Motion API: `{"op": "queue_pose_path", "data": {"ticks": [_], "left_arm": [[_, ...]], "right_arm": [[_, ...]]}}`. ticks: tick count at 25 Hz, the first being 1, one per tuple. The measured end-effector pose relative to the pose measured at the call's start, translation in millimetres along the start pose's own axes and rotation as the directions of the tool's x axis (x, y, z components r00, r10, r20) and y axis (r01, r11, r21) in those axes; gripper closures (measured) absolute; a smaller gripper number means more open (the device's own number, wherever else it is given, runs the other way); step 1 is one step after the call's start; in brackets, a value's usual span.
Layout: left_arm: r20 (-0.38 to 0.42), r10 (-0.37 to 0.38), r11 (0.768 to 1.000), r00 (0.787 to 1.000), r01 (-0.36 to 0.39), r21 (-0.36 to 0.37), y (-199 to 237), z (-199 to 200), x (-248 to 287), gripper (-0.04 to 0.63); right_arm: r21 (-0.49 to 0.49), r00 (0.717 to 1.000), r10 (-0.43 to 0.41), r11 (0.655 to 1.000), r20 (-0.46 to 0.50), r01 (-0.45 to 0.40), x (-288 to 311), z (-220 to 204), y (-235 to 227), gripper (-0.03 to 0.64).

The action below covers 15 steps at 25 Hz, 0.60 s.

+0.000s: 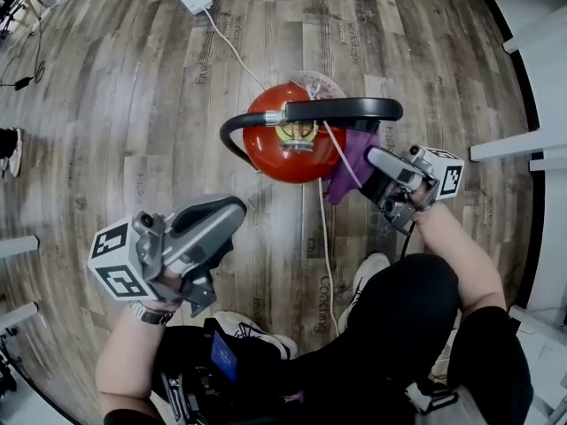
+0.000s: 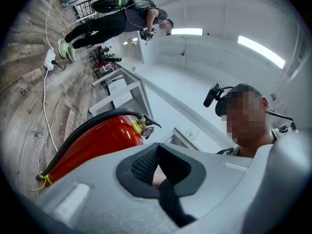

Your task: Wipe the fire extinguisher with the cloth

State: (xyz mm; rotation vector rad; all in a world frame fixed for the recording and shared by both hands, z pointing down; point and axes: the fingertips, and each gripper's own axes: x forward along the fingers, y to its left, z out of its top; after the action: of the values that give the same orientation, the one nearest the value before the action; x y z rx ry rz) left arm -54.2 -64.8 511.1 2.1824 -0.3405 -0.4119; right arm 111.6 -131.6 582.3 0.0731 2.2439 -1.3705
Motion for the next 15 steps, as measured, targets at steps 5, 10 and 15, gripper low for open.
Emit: {"op": "queue_pose_path", "data": {"ticks": [5, 10, 15], "left_arm": [[0.0, -0.02, 1.0, 1.0, 0.02, 0.019, -7, 3, 4, 0.598], [-0.01, -0.011, 0.995, 1.0, 0.012, 0.101, -13, 8, 8, 0.598], [-0.107, -0.032, 0.96, 0.994, 0.06, 0.272, -31, -1, 21, 0.598]], "right_arm": [[-0.131, 0.995, -0.04, 0.99, 0.097, 0.052, -28, 45, 56, 0.563], [-0.542, 0.931, -0.321, 0.82, -0.174, 0.182, 22, 86, 129, 0.563], [-0.796, 0.62, -0.651, 0.602, -0.438, 0.07, 79, 80, 144, 0.563]]}}
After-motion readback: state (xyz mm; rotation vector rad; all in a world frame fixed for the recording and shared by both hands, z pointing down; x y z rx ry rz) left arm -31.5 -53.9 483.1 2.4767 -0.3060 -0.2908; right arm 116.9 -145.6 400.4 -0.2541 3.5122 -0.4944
